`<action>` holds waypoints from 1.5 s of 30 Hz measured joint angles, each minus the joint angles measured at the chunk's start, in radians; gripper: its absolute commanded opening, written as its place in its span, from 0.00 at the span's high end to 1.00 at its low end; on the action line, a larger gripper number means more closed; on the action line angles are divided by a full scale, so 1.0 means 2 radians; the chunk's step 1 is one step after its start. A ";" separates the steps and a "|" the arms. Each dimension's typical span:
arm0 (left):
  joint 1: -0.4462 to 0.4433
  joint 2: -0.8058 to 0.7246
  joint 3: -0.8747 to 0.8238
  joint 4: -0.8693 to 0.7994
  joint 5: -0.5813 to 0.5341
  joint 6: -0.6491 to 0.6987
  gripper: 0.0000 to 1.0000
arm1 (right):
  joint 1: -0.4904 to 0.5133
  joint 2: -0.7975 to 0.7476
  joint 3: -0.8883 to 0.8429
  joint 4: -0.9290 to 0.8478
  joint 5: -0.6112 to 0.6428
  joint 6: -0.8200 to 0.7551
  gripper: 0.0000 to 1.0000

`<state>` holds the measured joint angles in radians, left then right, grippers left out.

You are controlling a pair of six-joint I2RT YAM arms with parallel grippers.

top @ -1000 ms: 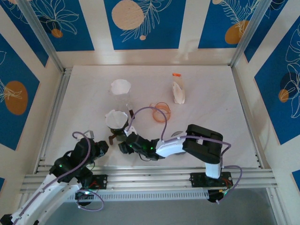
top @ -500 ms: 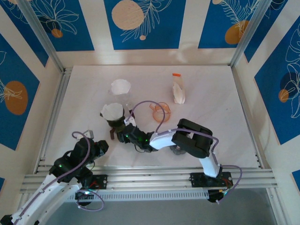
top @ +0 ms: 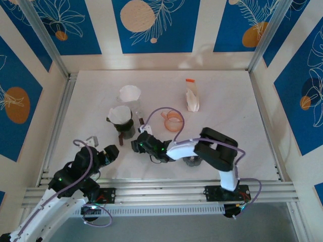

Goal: Place the coffee filter in the dripper

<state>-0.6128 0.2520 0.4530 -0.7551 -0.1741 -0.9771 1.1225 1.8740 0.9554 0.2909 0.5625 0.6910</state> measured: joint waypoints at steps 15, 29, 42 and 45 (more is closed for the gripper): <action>0.000 0.062 0.060 0.105 0.067 0.062 0.00 | -0.100 -0.255 0.030 -0.354 -0.047 0.040 0.41; 0.001 0.061 0.060 0.152 0.128 0.075 0.00 | -0.330 -0.138 0.113 -0.399 -0.164 -0.068 0.53; 0.001 0.061 0.057 0.154 0.130 0.075 0.00 | -0.342 -0.046 0.156 -0.399 -0.184 -0.122 0.80; 0.001 0.061 0.053 0.154 0.130 0.075 0.00 | -0.336 -0.046 0.158 -0.401 -0.178 -0.131 0.87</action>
<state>-0.6113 0.3744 0.5598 -0.4480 0.0856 -0.8272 0.4507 1.7824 1.2705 -0.5106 0.2058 0.4297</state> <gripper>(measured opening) 0.998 0.168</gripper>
